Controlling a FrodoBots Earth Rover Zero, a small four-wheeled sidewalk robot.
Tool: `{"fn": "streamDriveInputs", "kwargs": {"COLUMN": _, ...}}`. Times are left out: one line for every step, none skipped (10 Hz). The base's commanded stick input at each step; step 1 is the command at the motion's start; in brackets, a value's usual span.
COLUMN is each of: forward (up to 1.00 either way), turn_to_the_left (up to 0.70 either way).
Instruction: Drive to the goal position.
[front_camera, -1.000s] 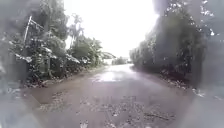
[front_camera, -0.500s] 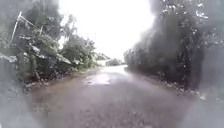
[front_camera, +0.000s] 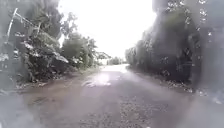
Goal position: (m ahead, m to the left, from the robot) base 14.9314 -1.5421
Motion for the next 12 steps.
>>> {"fn": "streamDriveInputs", "kwargs": {"forward": 0.7, "turn_to_the_left": 0.0}}
{"fn": "streamDriveInputs", "kwargs": {"forward": 0.7, "turn_to_the_left": 0.0}}
{"fn": "streamDriveInputs", "kwargs": {"forward": 0.7, "turn_to_the_left": 0.0}}
{"fn": "streamDriveInputs", "kwargs": {"forward": 0.7, "turn_to_the_left": 0.0}}
{"fn": "streamDriveInputs", "kwargs": {"forward": 0.7, "turn_to_the_left": -0.02}}
{"fn": "streamDriveInputs", "kwargs": {"forward": 0.7, "turn_to_the_left": -0.34}}
{"fn": "streamDriveInputs", "kwargs": {"forward": 0.7, "turn_to_the_left": -0.35}}
{"fn": "streamDriveInputs", "kwargs": {"forward": 0.7, "turn_to_the_left": -0.35}}
{"fn": "streamDriveInputs", "kwargs": {"forward": 0.7, "turn_to_the_left": -0.35}}
{"fn": "streamDriveInputs", "kwargs": {"forward": 0.7, "turn_to_the_left": -0.35}}
{"fn": "streamDriveInputs", "kwargs": {"forward": 0.7, "turn_to_the_left": -0.33}}
{"fn": "streamDriveInputs", "kwargs": {"forward": 0.7, "turn_to_the_left": 0.0}}
